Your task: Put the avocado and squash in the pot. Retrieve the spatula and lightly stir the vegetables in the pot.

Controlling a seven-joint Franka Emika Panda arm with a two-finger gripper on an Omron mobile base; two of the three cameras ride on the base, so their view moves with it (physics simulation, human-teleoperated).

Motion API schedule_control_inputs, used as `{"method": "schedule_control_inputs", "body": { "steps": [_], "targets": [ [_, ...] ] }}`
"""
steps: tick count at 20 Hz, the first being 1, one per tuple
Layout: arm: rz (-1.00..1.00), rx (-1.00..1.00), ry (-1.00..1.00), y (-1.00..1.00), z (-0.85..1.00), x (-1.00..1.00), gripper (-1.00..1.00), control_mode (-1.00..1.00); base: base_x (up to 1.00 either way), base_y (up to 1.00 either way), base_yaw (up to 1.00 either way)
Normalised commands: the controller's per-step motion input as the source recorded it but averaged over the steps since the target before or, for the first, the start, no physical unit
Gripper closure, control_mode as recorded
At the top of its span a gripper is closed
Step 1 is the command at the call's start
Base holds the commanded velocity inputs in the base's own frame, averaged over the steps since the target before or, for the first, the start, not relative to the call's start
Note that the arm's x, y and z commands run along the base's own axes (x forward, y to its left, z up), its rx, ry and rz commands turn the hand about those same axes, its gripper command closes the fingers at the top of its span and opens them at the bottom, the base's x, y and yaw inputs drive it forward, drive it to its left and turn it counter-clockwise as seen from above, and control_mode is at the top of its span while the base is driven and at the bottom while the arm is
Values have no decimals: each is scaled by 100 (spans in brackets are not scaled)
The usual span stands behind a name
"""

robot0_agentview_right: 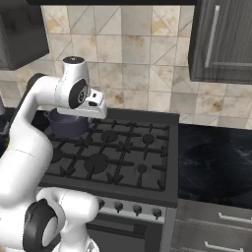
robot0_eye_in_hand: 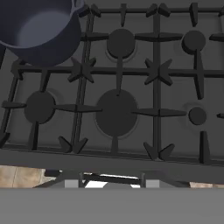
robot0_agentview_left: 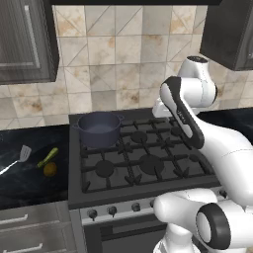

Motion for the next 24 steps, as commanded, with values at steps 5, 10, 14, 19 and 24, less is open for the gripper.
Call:
{"method": "schedule_control_inputs", "body": {
  "steps": [5, 10, 14, 19, 24],
  "targets": [
    [-3, -1, 0, 10, 0, 0, -100, -100, 0, 0, 0],
    [-3, -2, 0, 54, -3, 0, -100, -100, 0, 0, 0],
    [0, -1, 0, 90, -6, 0, -100, -100, 0, 0, 0],
    [0, -6, 0, 97, -6, 0, -100, -100, 0, 0, 0],
    [0, -1, -1, 84, -17, 3, -100, -100, 0, 0, 0]
  ]
}}
